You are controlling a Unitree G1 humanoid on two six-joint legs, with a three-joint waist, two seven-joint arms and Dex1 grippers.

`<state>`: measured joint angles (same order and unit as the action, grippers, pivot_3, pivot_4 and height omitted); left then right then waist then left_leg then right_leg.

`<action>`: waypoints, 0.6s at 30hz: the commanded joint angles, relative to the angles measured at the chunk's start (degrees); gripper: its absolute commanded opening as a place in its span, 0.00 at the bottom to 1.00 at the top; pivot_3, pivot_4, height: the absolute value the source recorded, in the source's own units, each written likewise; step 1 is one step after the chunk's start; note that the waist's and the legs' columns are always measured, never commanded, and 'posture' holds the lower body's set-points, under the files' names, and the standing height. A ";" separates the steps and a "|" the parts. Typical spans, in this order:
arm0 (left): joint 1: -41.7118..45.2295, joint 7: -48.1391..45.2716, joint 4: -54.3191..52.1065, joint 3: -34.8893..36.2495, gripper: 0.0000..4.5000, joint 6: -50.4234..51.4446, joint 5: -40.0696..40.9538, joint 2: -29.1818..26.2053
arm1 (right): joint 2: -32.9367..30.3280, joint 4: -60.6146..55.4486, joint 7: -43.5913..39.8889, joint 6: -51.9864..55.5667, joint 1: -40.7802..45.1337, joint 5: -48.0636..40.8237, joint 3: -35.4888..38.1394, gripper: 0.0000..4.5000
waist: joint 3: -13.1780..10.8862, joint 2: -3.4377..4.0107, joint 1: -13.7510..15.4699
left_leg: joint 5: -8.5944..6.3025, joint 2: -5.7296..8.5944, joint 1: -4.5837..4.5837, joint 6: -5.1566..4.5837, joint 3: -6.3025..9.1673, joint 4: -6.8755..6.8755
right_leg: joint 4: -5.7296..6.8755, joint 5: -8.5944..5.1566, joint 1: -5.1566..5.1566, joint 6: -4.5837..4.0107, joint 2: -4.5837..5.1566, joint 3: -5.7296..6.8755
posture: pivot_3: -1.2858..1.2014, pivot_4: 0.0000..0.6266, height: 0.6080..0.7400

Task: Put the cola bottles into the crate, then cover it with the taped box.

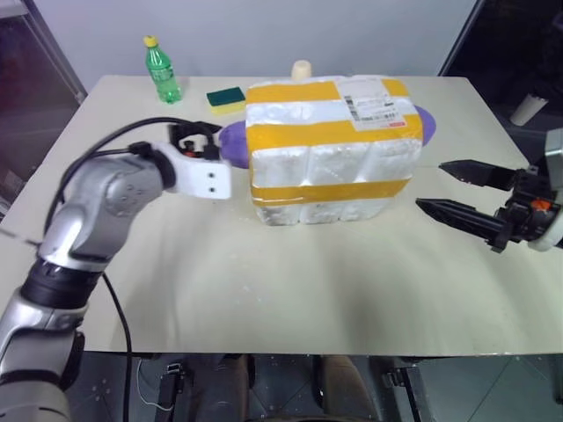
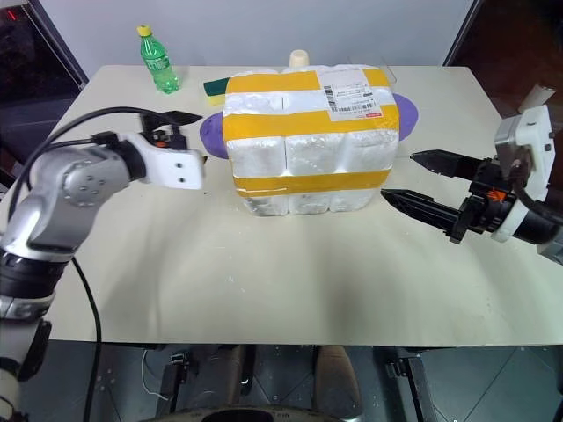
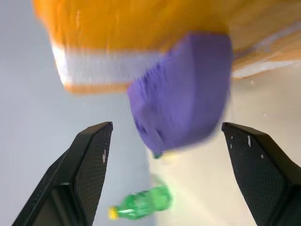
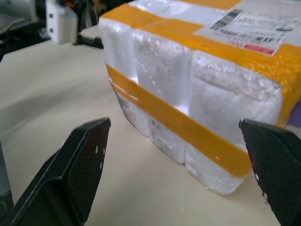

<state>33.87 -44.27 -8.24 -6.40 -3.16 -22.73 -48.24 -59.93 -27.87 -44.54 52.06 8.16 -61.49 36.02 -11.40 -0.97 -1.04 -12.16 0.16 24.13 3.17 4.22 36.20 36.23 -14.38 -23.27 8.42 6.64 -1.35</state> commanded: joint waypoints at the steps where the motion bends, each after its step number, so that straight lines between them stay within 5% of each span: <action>1: -3.44 -2.43 1.43 8.67 0.85 -2.14 11.12 -1.89 | -0.51 -0.84 -0.85 -0.81 -0.34 -0.14 1.67 1.00 | 0.00 0.01 0.21 | 0.00 0.00 0.00 0.00 0.00 0.00 | 0.00 0.00 0.01 0.00 0.00 0.00 | 0.52 0.24 0.99; 4: -5.90 -7.92 4.15 13.44 0.85 -2.19 22.03 -2.69 | -0.92 -0.36 -1.46 -0.82 -0.83 0.25 2.02 1.00 | 0.00 -0.01 0.41 | 0.00 0.00 0.01 0.00 0.00 0.05 | -0.02 0.00 0.04 0.00 0.00 0.00 | 0.52 0.24 0.99; 7: -5.87 -20.81 5.41 20.50 0.85 32.44 48.30 -4.83 | -2.13 0.59 -3.70 -0.89 -1.52 1.36 2.12 1.00 | 0.00 -0.01 0.32 | 0.00 0.01 0.02 0.00 0.00 0.08 | -0.04 0.00 0.10 -0.01 0.01 0.01 | 0.52 0.24 0.99; 9: -3.53 -26.93 7.11 24.79 0.85 46.41 61.86 -6.74 | -3.07 1.33 -5.71 -1.04 -2.13 2.13 2.25 1.00 | -0.01 -0.01 0.03 | 0.00 0.00 -0.03 0.00 0.01 0.06 | -0.02 -0.01 0.09 0.00 0.00 0.01 | 0.52 0.24 0.99; 12: 0.41 -32.04 11.89 24.08 0.85 54.63 66.51 -10.42 | -4.50 3.61 -8.58 -1.83 -2.50 4.04 1.87 1.00 | -0.01 -0.01 0.17 | 0.00 0.00 -0.04 0.00 0.05 0.05 | 0.00 -0.03 0.10 0.02 -0.01 0.04 | 0.52 0.24 0.99; 18: 2.79 -36.19 13.26 20.49 0.85 54.64 65.62 -13.62 | -4.83 8.26 -9.75 -3.81 -0.56 8.03 -0.18 1.00 | 0.00 0.01 0.04 | 0.00 0.00 -0.15 0.00 0.00 -0.01 | -0.03 -0.09 0.17 -0.11 -0.01 0.03 | 0.52 0.24 0.99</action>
<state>35.86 -79.65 5.02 14.02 52.02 42.86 -60.64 -64.24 -19.69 -53.89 49.61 6.63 -54.14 35.29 -11.40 -0.97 -0.99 -12.16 0.16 23.98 3.17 4.22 36.18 36.21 -14.48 -23.11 8.31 6.63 -1.32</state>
